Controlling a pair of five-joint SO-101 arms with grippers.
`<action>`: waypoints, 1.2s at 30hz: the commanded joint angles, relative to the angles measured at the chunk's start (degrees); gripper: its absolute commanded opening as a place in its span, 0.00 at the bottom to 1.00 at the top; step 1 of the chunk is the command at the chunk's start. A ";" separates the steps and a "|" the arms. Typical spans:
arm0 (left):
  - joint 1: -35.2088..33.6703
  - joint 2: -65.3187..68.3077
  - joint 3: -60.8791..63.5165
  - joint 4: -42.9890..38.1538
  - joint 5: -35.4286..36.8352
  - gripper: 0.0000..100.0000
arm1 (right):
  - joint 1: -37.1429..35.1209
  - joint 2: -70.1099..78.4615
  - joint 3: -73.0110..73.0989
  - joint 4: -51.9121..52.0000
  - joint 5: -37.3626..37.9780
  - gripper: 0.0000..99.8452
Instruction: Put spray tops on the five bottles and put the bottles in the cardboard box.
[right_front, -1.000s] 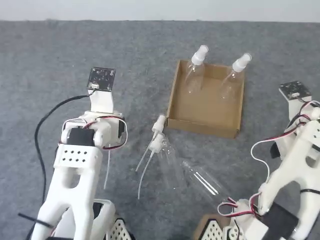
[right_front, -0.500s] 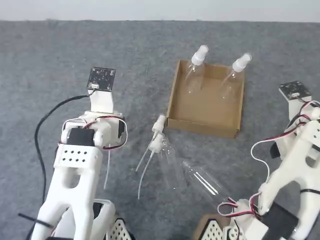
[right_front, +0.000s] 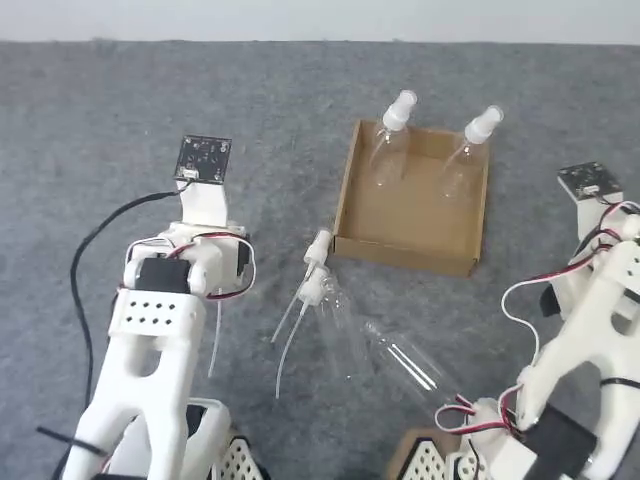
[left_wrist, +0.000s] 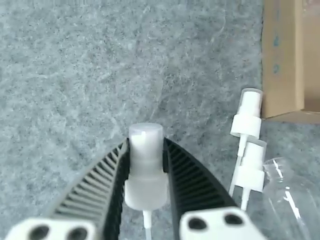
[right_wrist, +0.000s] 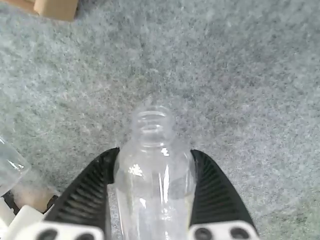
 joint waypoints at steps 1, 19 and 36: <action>-0.35 -2.37 -0.66 -1.41 0.00 0.01 | 0.40 -3.21 -0.35 0.75 -0.35 0.00; -0.18 -2.37 -0.66 -1.14 0.00 0.01 | -4.44 -4.44 -1.05 0.66 -0.79 0.01; -0.62 -2.46 -1.19 -1.23 -0.18 0.01 | -14.55 -30.11 0.53 6.37 -6.77 0.01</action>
